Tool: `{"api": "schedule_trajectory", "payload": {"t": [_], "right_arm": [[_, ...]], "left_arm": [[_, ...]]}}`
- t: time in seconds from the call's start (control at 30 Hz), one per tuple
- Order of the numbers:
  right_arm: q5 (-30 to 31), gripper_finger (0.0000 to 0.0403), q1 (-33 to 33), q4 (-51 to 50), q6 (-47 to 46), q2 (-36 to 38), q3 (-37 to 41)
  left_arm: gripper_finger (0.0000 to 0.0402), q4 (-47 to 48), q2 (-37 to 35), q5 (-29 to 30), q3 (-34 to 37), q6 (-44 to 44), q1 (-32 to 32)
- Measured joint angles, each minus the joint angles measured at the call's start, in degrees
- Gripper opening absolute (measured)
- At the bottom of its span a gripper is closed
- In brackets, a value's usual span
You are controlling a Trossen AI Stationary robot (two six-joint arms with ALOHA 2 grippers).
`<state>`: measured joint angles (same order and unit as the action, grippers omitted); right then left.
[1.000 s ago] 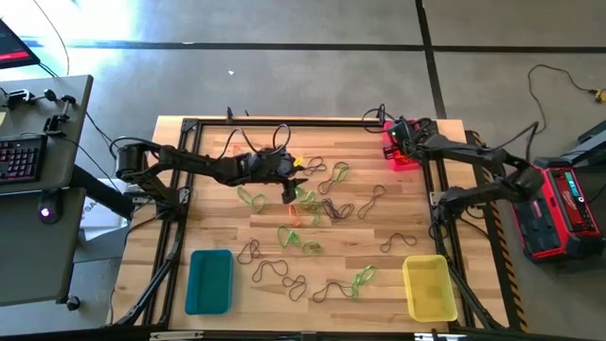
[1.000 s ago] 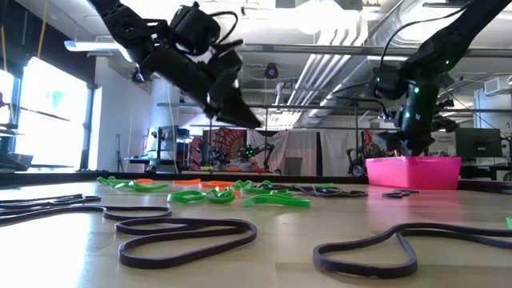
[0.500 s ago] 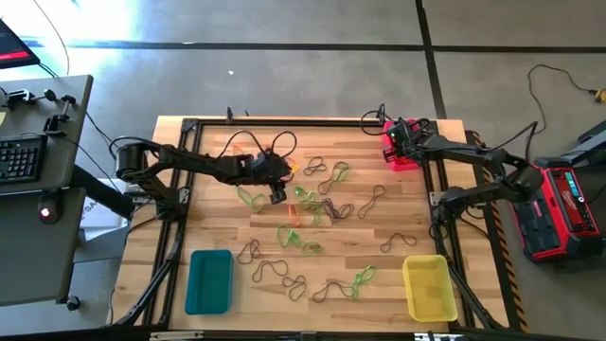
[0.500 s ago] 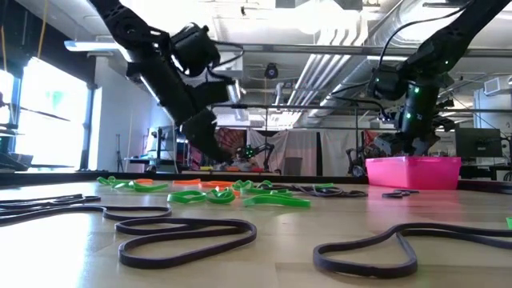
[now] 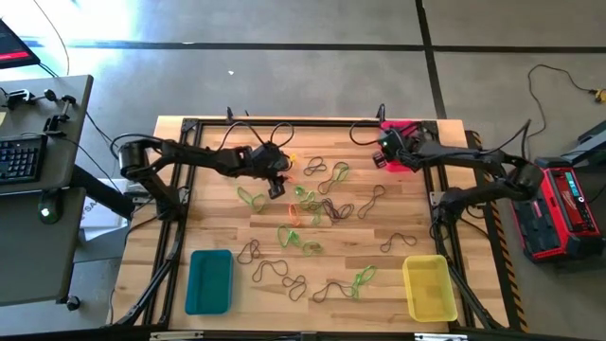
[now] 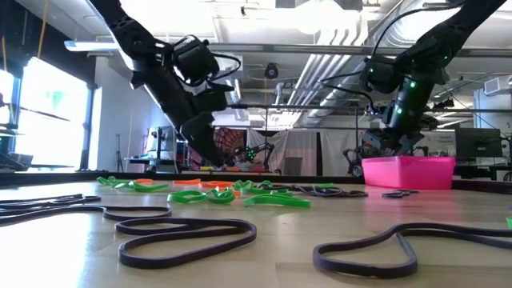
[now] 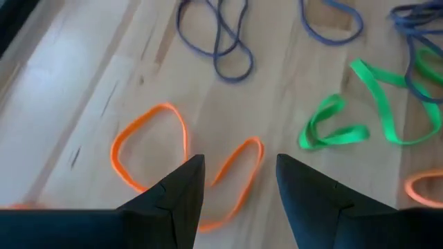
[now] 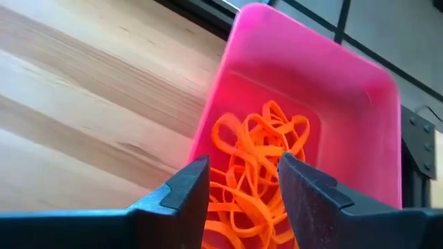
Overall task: Sort rubber bands into baskets
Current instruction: Put the orange rubber band into the red bin
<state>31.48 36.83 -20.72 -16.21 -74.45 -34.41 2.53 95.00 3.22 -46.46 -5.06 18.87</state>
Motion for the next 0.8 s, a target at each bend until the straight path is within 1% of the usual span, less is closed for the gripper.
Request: {"api": "schedule_trajectory", "payload": {"t": [0.07,0.2,0.43,0.53,0.63,0.73,0.8], "right_arm": [[-0.06,0.0161,-1.08,0.98,0.0,0.36,0.0],[-0.1,0.0161,-2.75,2.57,0.17,2.61,-0.01],[-0.46,0.0161,-4.51,2.19,0.63,10.22,-0.02],[-1.79,0.0161,-6.15,2.19,0.63,13.44,-0.02],[-2.56,0.0156,-8.71,2.19,0.61,15.86,-0.02],[-2.67,0.0137,-11.92,2.52,0.64,17.47,-0.02],[-3.26,0.0117,-14.13,3.06,0.65,17.95,-0.02]], "left_arm": [[0.0172,0.08,1.3,-0.11,0.04,-0.19,-0.02],[0.0172,-3.25,4.5,-0.16,0.04,-1.77,0.02],[0.0172,-4.81,7.35,0.07,0.01,-2.25,0.27],[0.0161,-5.46,7.58,0.8,0.02,-2.19,0.33],[0.0125,-6.01,7.39,1.54,0.02,-3.81,0.33],[0.0062,-6.12,7.4,1.32,0.04,-6.89,0.31],[0.002,-6.26,7.39,1.14,0.05,-7.49,0.49]]}}
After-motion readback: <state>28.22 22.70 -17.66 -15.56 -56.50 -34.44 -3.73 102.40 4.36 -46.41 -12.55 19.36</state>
